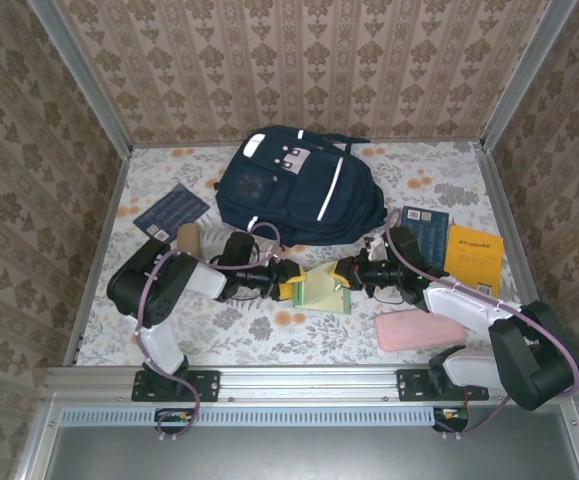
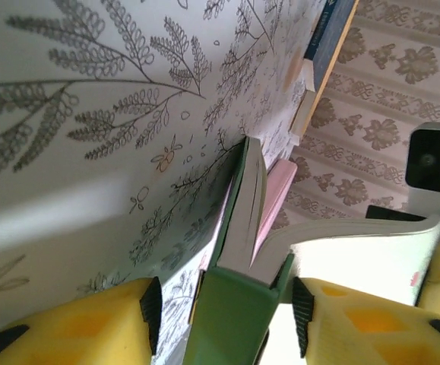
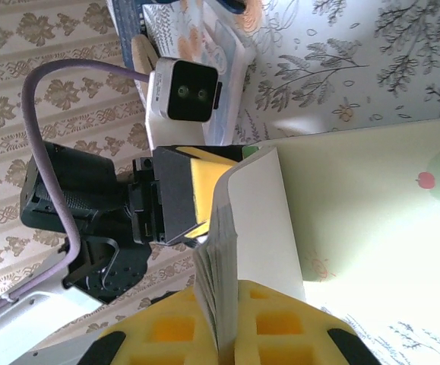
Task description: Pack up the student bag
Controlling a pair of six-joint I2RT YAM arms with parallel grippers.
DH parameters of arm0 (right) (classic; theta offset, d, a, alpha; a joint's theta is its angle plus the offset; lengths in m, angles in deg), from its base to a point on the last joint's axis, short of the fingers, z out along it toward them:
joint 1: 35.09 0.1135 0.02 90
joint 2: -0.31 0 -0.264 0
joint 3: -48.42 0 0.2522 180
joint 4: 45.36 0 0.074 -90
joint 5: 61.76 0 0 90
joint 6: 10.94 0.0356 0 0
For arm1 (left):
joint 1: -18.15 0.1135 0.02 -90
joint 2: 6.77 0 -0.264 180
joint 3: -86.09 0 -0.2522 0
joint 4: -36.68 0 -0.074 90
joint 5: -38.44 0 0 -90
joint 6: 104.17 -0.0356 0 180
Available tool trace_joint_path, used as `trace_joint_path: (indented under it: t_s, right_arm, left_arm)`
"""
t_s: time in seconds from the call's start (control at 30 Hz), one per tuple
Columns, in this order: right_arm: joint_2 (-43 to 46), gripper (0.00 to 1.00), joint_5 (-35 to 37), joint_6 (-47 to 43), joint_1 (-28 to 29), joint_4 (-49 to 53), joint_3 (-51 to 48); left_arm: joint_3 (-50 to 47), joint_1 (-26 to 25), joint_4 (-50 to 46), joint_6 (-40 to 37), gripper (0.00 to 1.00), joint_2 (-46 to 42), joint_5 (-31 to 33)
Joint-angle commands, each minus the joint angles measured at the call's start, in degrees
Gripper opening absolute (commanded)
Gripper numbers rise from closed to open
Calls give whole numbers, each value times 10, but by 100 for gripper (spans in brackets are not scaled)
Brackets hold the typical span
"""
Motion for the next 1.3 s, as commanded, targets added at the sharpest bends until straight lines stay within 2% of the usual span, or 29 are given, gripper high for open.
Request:
trace_joint_path:
  t_s: [0.0,0.17,0.37,0.47,0.57,0.7,0.8,0.87,0.97,1.03,1.27]
  right_arm:
    - [7,5,-15,10,-7,-27,-9]
    - [8,8,-8,-13,-14,5,-15]
    - [9,12,4,-50,-20,48,-19]
    - [10,23,16,-81,-22,88,-13]
    - [23,44,41,-122,-24,151,-1]
    - [44,69,76,-162,-25,213,19]
    - [44,86,81,-171,-26,229,26]
    - [44,93,82,-170,-25,226,24]
    - [44,95,76,-159,-26,205,17]
    - [44,96,61,-135,-25,163,7]
    - [56,94,25,2,-25,-91,-32]
  left_arm:
    - [-16,2,177,98,43,28,-3]
    - [-20,1,276,152,27,62,3]
    - [-21,4,289,155,19,60,5]
    - [-20,5,286,151,12,53,4]
    - [-21,11,277,143,8,35,4]
    - [-16,22,182,93,4,-26,8]
    - [6,23,55,25,2,-90,14]
    - [27,23,-35,-20,2,-136,22]
    - [63,23,-151,-77,1,-191,35]
    - [82,23,-196,-96,1,-217,41]
    - [102,19,-225,-95,1,-247,41]
